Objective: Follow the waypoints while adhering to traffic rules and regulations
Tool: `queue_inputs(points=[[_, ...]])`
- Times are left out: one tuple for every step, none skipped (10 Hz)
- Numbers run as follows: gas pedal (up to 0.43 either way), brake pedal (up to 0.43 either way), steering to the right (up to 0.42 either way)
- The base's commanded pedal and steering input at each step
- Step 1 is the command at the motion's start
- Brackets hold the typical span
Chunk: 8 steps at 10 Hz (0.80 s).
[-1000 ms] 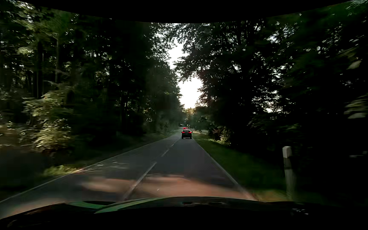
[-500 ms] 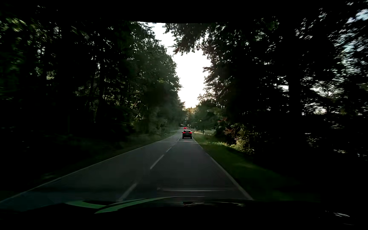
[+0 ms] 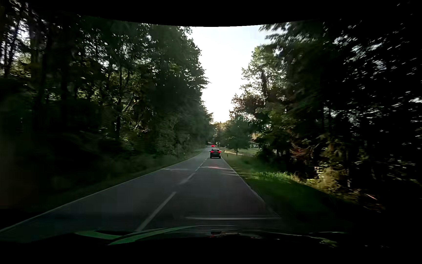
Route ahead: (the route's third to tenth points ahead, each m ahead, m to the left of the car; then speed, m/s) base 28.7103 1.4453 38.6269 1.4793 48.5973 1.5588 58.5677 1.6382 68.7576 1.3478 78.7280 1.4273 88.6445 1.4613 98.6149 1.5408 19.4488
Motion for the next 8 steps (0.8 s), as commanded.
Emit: queue_inputs(points=[[0.067,0.000,0.001],[0.067,0.000,0.001],[0.067,0.000,0.001],[0.059,0.000,0.000],[0.059,0.000,0.000],[0.059,0.000,0.000],[0.059,0.000,-0.001],[0.059,0.000,-0.001]])
